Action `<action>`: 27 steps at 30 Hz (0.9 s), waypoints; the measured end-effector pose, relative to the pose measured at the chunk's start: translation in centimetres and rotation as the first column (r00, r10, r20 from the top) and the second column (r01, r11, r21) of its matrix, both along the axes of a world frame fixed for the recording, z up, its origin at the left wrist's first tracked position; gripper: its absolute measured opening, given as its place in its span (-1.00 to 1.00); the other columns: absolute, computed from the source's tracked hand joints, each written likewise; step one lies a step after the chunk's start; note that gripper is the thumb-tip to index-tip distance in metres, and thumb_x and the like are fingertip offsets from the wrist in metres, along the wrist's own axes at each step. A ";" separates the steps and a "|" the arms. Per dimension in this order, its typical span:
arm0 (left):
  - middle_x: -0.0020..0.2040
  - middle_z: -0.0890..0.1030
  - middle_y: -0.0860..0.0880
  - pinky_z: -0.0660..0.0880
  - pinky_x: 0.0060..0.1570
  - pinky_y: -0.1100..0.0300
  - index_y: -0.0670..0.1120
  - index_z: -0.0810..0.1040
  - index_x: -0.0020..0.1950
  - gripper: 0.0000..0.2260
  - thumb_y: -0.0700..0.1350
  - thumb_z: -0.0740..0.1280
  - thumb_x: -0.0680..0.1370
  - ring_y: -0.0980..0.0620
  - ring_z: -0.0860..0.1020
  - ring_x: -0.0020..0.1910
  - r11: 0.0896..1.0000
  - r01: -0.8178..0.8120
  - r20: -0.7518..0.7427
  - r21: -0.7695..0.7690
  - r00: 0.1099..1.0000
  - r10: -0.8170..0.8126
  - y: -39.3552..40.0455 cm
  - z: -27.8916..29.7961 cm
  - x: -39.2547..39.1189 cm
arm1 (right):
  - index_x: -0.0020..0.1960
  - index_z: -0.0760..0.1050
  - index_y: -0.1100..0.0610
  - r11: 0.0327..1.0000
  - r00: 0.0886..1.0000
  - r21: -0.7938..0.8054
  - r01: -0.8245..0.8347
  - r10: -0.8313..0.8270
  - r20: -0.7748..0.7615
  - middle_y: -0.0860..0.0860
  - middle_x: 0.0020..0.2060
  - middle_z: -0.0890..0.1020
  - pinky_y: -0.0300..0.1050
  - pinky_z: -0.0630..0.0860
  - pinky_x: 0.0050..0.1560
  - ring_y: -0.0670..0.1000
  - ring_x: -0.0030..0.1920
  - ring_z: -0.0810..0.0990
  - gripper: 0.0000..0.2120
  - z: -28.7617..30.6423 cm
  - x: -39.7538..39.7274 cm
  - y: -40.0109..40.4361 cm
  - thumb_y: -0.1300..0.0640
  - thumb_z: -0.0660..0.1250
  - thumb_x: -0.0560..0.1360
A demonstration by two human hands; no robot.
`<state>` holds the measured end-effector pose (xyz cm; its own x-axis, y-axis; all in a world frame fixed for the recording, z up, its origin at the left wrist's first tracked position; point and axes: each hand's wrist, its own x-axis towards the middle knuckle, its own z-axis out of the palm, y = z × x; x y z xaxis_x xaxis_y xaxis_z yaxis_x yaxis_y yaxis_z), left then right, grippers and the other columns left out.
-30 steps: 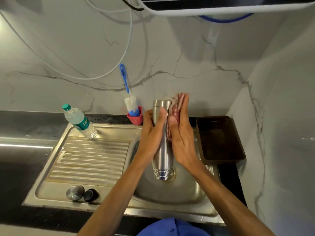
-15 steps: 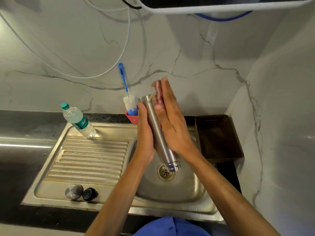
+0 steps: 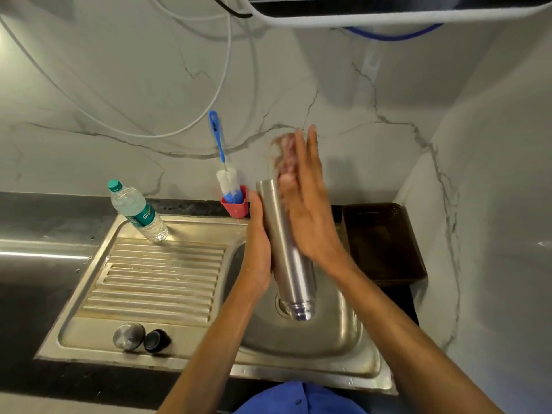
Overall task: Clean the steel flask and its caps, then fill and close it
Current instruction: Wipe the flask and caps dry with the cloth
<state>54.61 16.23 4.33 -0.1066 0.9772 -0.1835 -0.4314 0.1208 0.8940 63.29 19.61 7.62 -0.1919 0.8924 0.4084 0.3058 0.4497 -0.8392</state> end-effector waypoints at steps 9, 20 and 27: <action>-0.15 0.75 -0.04 0.71 -0.05 0.06 -0.07 0.63 0.20 -0.46 0.35 0.15 0.67 -0.05 0.74 -0.08 0.959 -0.280 -0.079 -0.042 0.958 0.276 3.7 3.4 -2.3 | 0.70 -0.12 0.00 0.993 0.987 0.040 -0.110 0.104 0.121 -0.05 0.70 -0.01 0.26 0.23 0.60 0.05 0.67 0.10 -0.40 -4.9 1.5 -6.2 0.16 0.06 0.74; 0.33 0.67 -0.11 0.59 0.30 -0.06 -0.02 0.47 0.51 -0.42 0.23 0.42 0.58 -0.10 0.65 0.31 0.996 -0.022 -0.118 0.089 0.993 0.032 -0.5 0.5 2.4 | 0.67 0.15 -0.02 0.996 0.998 -0.092 0.003 -0.009 -0.068 -0.01 0.59 0.35 0.12 0.43 0.49 -0.06 0.53 0.40 -0.54 0.0 2.1 -0.4 0.01 0.02 0.78; 0.07 0.61 -0.43 0.63 0.02 -0.29 -0.21 0.55 0.28 -0.38 0.33 0.38 0.55 -0.28 0.64 -0.09 0.960 -0.247 -0.230 0.132 0.934 0.272 3.1 3.8 -2.3 | 0.62 0.28 -0.06 0.812 0.903 -0.538 -0.226 -0.032 -0.429 -0.13 0.48 0.50 0.07 0.34 0.56 -0.15 0.45 0.48 -0.50 -3.9 3.7 -4.6 -0.16 0.13 0.72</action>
